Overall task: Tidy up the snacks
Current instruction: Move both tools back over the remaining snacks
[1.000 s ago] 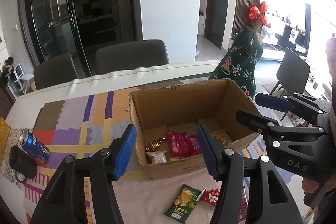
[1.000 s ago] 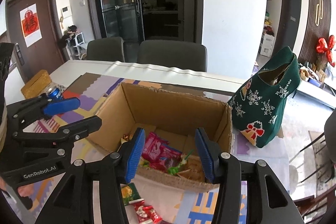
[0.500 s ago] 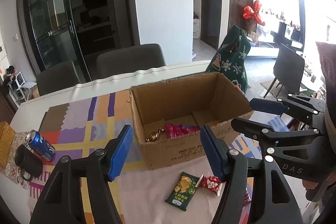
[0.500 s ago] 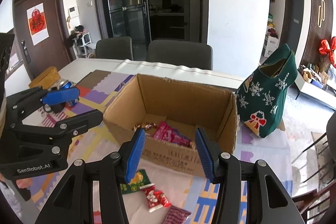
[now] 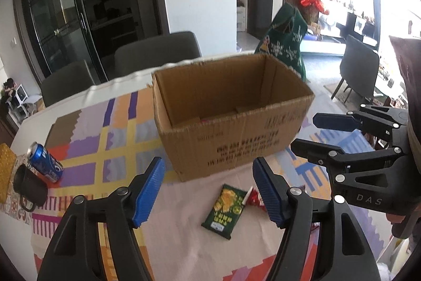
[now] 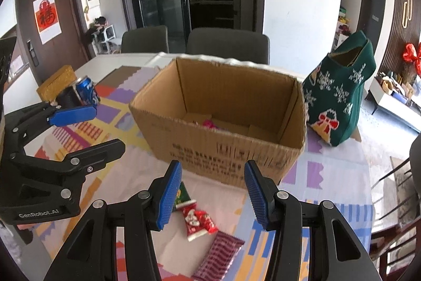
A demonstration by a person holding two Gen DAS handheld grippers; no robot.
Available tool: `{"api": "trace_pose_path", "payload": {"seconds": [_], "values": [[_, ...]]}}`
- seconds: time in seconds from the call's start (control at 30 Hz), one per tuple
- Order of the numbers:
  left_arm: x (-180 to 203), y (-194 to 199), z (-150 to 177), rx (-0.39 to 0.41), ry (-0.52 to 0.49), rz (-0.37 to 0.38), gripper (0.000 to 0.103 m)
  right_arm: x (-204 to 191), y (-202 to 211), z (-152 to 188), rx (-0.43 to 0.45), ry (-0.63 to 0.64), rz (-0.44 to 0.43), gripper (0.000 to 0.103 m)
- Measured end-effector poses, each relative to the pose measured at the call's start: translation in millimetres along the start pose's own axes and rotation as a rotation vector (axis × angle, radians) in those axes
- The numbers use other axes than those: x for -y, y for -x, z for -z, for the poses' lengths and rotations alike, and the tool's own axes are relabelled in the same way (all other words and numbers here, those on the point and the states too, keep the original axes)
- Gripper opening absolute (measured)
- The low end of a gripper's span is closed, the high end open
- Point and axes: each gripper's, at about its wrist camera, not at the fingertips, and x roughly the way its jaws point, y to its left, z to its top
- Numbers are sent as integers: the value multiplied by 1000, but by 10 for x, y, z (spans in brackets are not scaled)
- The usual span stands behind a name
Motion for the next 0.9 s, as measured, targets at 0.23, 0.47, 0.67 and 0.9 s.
{"api": "trace_pose_path", "payload": {"seconds": [0.23,0.47,0.67,0.9], "values": [[25,-206,250,-83,-10,15,69,-18,-189,224,-75,10,-3,50],[80,-448,501,-171,-16,30,69,-14,-396,456,-150,13,-4,50],[106,-646,642,-233,-22,44,69,16,-564,604,-206,14,2,50],[107,-893,744,-295,-15,60,69,39,-790,734,-258,-3,-4,50]]}}
